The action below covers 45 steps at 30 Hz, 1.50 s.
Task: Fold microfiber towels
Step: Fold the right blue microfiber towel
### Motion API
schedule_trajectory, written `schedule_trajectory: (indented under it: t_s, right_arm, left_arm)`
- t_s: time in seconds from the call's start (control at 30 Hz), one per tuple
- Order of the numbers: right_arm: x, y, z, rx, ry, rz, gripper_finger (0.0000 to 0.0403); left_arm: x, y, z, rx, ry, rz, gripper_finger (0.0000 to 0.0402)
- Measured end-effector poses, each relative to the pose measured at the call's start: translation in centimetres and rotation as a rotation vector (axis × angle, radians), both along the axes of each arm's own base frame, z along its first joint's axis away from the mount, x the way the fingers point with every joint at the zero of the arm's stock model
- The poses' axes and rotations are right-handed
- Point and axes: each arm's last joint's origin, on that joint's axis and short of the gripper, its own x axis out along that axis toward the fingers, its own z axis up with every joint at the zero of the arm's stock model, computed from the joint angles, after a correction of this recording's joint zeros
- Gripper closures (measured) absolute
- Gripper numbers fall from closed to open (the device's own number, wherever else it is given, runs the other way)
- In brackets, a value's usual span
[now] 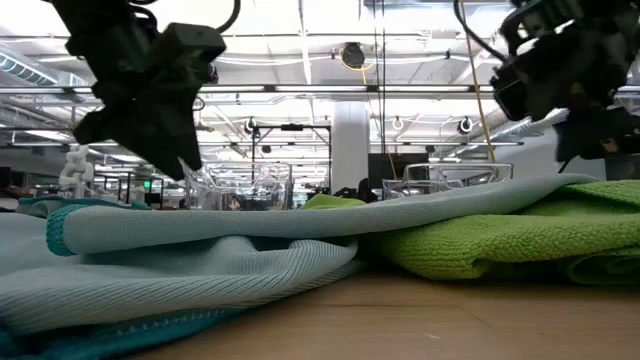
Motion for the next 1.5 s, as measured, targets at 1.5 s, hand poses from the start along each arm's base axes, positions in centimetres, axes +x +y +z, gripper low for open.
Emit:
schedule_trajectory:
  t_s: [1.5]
  right_arm:
    - [-3.8,6.4,1.8,-0.134,-0.197,0.131,0.0193]
  left_arm:
    - [15.6,-10.9,7.9,-0.2,-0.354,-0.144,0.028]
